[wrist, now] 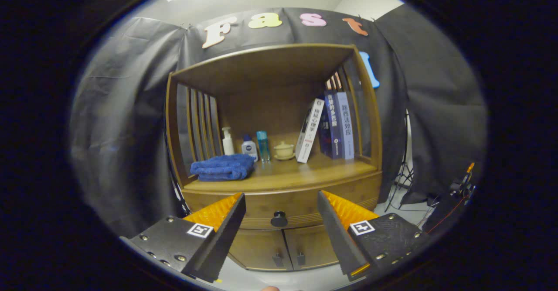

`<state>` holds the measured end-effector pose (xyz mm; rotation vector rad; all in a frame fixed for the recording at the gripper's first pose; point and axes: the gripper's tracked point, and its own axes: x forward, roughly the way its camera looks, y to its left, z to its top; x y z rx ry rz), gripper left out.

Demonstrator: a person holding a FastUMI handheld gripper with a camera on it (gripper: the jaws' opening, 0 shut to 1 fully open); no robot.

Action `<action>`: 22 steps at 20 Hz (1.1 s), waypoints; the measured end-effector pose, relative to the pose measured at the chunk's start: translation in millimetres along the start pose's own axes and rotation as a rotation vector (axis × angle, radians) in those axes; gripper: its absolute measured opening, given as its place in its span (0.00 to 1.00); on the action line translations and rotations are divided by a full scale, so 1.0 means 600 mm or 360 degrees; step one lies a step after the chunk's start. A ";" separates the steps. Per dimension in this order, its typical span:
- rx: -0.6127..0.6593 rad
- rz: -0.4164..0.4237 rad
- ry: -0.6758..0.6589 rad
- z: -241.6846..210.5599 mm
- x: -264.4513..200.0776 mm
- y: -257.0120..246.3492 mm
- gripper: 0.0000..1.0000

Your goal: Pull open the drawer, take out the items inside it, and place them on the countertop above the cabinet.

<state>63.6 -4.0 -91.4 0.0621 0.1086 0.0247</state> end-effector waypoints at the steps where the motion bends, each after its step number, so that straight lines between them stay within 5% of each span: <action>1: -0.0008 0.0004 0.0023 -0.016 0.019 0.001 0.93; 15: -0.0085 -0.0002 0.0274 -0.188 0.205 0.001 0.70; 18: -0.0086 0.0012 0.0246 -0.194 0.217 0.006 0.45; 22: -0.0098 0.0004 0.0231 -0.196 0.216 0.008 0.38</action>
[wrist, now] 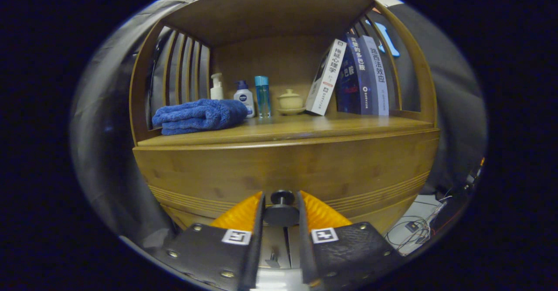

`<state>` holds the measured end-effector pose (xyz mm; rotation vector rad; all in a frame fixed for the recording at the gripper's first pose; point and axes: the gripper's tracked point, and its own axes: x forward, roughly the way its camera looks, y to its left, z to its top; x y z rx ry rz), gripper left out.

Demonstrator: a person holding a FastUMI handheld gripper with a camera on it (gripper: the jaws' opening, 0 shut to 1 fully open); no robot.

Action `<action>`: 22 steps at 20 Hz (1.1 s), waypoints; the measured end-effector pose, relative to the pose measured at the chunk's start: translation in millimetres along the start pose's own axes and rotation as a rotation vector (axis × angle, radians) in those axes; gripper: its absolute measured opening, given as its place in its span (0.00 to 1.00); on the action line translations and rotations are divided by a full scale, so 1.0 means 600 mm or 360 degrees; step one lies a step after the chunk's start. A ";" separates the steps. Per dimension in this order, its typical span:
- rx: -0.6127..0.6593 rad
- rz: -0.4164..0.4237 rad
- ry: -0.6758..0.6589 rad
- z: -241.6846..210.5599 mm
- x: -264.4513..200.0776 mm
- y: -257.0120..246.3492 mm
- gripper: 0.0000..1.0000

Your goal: Pull open the drawer, take out the items inside it, and place them on the countertop above the cabinet.

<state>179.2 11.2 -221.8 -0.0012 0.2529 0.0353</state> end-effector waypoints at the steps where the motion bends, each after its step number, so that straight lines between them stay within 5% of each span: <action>1: -0.0002 0.0000 0.0015 -0.001 0.000 0.001 0.35; 3: -0.0051 0.0003 0.0035 -0.001 -0.010 0.000 0.28; 22: -0.0109 -0.0059 0.0026 -0.055 -0.232 0.007 0.28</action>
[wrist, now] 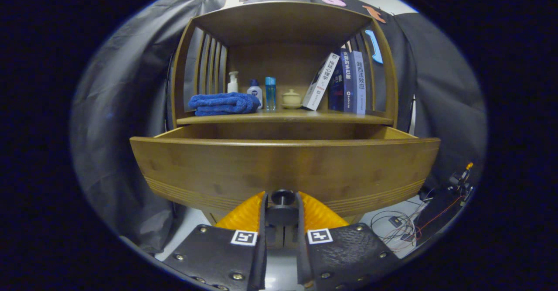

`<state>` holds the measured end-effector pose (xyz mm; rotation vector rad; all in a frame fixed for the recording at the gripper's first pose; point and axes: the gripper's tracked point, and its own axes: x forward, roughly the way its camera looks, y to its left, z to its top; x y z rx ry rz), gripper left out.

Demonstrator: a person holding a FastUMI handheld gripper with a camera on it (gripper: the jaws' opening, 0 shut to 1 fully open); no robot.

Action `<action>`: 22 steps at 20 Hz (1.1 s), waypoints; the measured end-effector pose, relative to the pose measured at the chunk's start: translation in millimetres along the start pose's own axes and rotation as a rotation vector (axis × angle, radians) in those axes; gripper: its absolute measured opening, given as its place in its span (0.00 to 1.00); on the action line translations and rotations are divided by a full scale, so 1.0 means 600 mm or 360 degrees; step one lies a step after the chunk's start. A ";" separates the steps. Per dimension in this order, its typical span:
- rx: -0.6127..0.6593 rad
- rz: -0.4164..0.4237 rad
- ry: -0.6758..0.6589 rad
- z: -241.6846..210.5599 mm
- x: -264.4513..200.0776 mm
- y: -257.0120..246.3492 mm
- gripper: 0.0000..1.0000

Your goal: Pull open the drawer, take out the items inside it, and place them on the countertop above the cabinet.

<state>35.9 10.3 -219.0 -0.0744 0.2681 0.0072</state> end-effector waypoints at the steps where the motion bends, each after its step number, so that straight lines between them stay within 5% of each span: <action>1: 0.0008 -0.0006 0.0001 -0.004 -0.009 0.000 0.28; 12: 0.0066 -0.0019 -0.0006 -0.017 -0.048 -0.001 0.27; 14: 0.0077 0.0005 0.0000 -0.013 -0.049 0.002 0.35; 16: 0.0111 0.0038 -0.0065 0.012 -0.060 0.014 0.45; 22: 0.0139 0.0027 -0.0244 0.151 -0.051 0.023 0.45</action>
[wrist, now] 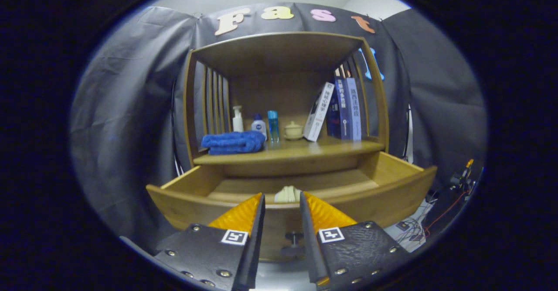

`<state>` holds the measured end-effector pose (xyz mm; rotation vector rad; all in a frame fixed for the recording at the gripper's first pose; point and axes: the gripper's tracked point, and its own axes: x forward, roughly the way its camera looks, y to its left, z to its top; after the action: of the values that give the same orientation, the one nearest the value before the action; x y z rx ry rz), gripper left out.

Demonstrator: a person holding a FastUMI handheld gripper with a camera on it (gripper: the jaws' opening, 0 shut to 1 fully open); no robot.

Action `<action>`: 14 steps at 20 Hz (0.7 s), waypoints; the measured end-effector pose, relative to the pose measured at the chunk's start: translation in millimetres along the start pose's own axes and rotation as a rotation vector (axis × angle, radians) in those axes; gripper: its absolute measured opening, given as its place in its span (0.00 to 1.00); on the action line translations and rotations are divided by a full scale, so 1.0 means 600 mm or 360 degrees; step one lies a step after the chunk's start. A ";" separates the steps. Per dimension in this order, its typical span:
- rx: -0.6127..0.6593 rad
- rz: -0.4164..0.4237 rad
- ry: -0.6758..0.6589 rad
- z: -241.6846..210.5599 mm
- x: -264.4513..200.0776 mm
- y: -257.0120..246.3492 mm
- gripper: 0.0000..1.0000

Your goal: Pull open the drawer, take out the items inside it, and place them on the countertop above the cabinet.

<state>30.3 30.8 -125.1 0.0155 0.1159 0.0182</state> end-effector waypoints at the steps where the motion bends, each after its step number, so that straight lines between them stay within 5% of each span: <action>1: -0.0003 -0.0010 0.0009 0.014 0.017 0.000 0.45; 6: 0.0072 -0.0014 0.0179 0.030 0.120 0.012 0.45; 14: -0.0023 -0.0111 0.0750 -0.081 0.195 0.001 0.45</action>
<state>141.1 34.1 -186.7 -0.0077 0.5873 -0.0478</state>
